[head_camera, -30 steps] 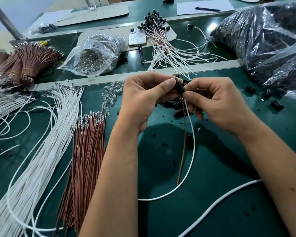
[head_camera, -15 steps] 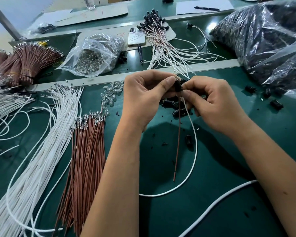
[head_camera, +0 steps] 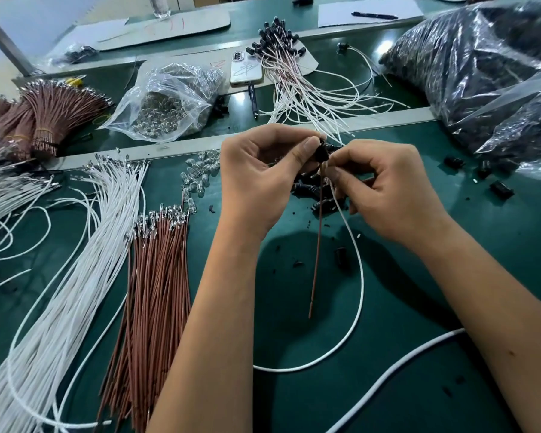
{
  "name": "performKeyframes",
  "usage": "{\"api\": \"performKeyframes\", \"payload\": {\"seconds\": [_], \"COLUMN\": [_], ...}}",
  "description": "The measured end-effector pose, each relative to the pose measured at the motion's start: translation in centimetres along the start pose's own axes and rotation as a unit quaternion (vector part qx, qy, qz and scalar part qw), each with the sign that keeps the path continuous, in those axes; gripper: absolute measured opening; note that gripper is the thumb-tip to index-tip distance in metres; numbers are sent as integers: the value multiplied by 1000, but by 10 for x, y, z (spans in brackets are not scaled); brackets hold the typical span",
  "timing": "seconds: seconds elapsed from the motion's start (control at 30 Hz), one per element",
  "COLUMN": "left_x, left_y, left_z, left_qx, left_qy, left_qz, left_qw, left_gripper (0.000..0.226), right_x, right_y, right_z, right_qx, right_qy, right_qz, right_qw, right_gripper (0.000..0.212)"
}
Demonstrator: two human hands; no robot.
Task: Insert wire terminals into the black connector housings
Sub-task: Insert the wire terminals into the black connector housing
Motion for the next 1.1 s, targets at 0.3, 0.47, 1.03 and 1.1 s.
{"api": "performKeyframes", "payload": {"seconds": [0.3,0.47,1.03,1.1], "left_x": [-2,-3,-2,-2], "left_y": [4,8,12,12], "left_z": [1,1,5,5], "left_qx": [-59,-68,-35,-32], "left_qy": [-56,-78,-56,-58], "left_qz": [-17,-12,2,5], "left_qw": [997,995,998,998], "left_gripper": [15,12,13,12], "right_x": [0,-1,-1,-1], "right_y": [-3,-1,0,0], "right_z": [-11,-14,-14,-14], "right_qx": [27,47,74,78], "right_qy": [58,74,79,77], "right_qz": [-42,-49,-42,-40], "right_qw": [997,995,993,993], "right_gripper": [7,7,5,5]}}
Point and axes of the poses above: each hand's wrist, its own x-axis towards the middle knuckle, its own z-axis out of the palm, y = z × x, the point moved 6 cm from there along x, towards the middle knuckle, and after that the axes turned 2 degrees about y, right-handed, at the moved point
